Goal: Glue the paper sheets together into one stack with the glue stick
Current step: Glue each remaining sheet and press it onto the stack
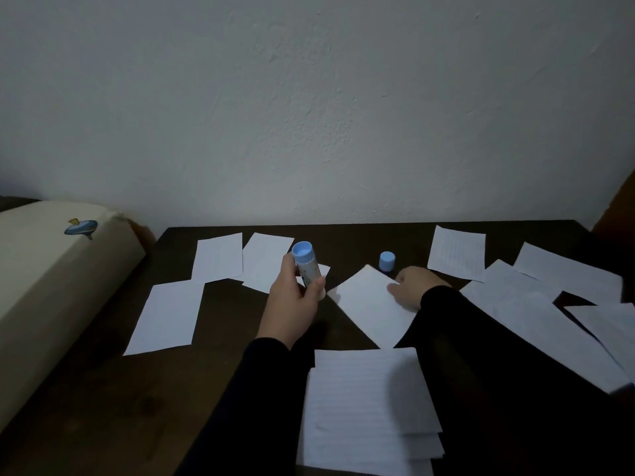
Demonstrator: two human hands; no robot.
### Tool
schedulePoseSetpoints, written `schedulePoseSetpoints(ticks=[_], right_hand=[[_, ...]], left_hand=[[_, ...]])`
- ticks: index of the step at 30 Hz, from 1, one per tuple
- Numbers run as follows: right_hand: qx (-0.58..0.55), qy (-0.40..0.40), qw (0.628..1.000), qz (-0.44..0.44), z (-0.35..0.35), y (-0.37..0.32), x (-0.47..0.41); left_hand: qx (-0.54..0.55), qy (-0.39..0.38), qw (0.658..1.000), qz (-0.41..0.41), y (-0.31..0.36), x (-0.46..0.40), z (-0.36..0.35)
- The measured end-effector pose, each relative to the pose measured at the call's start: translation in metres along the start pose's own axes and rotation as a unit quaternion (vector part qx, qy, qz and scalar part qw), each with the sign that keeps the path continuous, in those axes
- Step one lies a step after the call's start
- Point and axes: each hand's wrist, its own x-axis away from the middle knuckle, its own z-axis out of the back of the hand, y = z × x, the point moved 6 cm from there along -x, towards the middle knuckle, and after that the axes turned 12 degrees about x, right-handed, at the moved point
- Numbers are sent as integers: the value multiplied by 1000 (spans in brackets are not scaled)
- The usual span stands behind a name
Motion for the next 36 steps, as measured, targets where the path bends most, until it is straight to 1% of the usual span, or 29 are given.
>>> schedulePoseSetpoints(ticks=[3, 5, 8, 11, 13, 16, 19, 21, 23, 27, 29, 30, 32, 34, 36], right_hand=[[-38, 1, 999, -38, -4, 25, 3], [-58, -9, 997, -46, -10, 36, 4], [-97, -28, 994, -41, -11, 34, 10], [-161, -38, 985, -40, -10, 24, 19], [-186, -29, 982, -29, -11, 19, 23], [-219, -7, 975, -35, -11, 19, 23], [-267, 10, 963, -34, -10, 20, 21], [-278, 20, 960, -32, -11, 22, 21], [-244, 23, 969, -26, -18, 21, 21], [-115, 27, 993, -17, -29, 17, 30], [-59, 68, 996, -4, -26, 17, 37], [-33, 99, 994, 15, -23, 18, 42], [17, 136, 986, 94, -21, 18, 49], [45, 114, 976, 181, -23, 17, 55], [57, 82, 971, 215, -27, 16, 59]], left_hand=[[-2, -10, 1000, -4, 1, 2, -6], [2, -19, 1000, -2, 2, 3, -10], [8, -26, 1000, -1, 3, 5, -15], [17, -35, 999, -7, 4, 9, -20], [22, -45, 999, -5, 4, 12, -23], [19, -62, 998, -10, 4, 15, -28], [21, -67, 997, -12, 4, 14, -28], [24, -67, 997, -8, 2, 12, -29], [26, -72, 997, -5, 1, 12, -31], [39, -92, 995, -7, 1, 17, -43], [29, -106, 994, -10, 0, 20, -50], [20, -114, 993, -12, 0, 22, -55], [-6, -134, 991, -24, -1, 26, -63], [-26, -145, 988, -38, -1, 28, -70], [-31, -147, 987, -48, -1, 31, -75]])
